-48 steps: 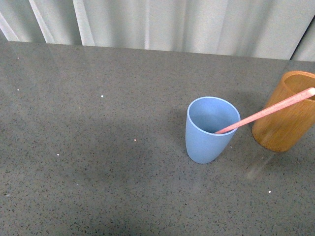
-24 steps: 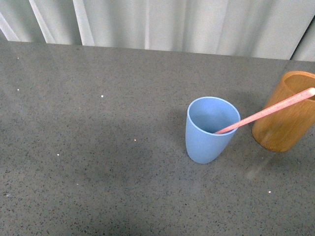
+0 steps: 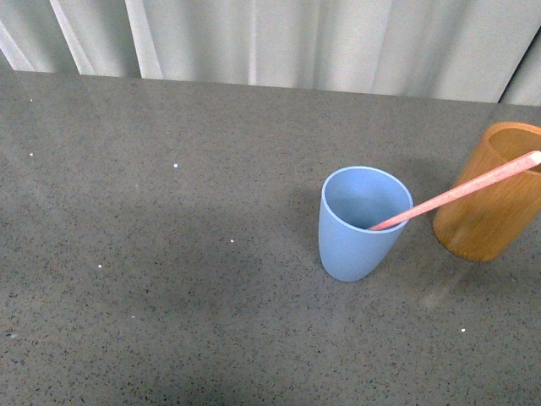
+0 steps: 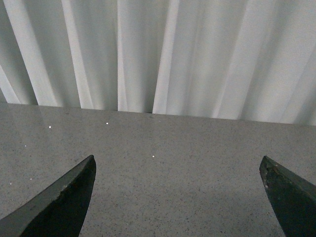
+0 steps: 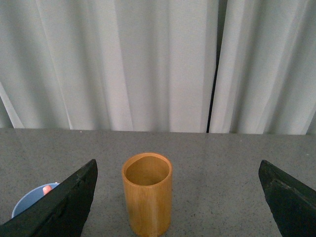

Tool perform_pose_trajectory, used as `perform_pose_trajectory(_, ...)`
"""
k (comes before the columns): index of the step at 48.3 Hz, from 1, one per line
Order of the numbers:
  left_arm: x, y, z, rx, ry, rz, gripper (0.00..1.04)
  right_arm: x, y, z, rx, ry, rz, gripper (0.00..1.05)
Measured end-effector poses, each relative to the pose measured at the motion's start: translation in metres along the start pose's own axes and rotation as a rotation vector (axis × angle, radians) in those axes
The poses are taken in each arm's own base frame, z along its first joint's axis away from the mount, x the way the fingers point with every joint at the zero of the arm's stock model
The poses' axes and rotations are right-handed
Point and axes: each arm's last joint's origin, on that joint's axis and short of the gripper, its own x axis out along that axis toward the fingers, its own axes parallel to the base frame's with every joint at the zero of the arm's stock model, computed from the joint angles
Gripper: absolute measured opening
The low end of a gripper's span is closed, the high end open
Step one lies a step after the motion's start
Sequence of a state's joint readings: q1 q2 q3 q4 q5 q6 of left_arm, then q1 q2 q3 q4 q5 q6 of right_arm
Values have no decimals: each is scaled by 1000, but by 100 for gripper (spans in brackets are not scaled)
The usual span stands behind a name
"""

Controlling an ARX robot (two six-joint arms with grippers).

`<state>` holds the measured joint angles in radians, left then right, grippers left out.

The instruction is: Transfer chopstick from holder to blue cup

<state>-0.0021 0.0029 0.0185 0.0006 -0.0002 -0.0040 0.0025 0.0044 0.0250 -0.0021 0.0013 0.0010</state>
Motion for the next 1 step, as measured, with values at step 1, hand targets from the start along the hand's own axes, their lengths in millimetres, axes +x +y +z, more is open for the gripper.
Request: perform_pose_trajectory(1,0,0,0,0,0,0,98,0,0,0,0,0,0,95)
